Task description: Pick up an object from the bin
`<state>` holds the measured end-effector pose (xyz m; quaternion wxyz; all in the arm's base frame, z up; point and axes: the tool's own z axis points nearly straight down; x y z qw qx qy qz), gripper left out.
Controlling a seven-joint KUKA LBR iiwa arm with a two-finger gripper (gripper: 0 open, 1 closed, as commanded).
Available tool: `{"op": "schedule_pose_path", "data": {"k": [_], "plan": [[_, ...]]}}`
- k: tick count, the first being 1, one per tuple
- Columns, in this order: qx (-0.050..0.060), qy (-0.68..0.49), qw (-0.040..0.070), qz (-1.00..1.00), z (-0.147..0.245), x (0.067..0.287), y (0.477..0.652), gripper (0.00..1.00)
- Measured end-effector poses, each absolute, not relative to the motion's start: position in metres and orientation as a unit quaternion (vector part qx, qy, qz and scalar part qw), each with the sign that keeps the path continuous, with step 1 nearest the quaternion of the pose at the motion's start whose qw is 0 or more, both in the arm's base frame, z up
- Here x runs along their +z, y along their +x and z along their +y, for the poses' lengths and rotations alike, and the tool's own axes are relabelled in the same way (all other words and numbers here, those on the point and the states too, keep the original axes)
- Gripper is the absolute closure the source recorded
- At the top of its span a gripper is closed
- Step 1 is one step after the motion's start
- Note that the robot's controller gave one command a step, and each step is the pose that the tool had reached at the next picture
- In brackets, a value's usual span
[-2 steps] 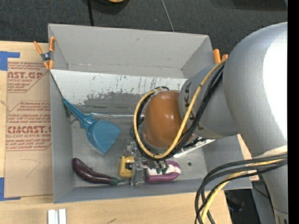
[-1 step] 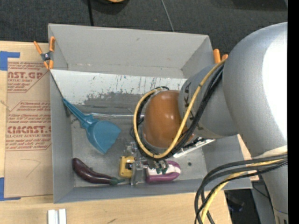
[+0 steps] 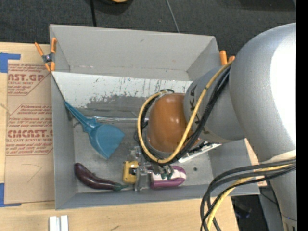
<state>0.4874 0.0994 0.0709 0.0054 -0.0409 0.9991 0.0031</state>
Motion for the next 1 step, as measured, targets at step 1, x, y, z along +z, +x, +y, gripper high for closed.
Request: {"op": "schedule_pose_path", "data": {"k": [1], "plan": [[0.003,-0.036,0.005,0.999,0.0773,0.0712,0.512,1.0]]}}
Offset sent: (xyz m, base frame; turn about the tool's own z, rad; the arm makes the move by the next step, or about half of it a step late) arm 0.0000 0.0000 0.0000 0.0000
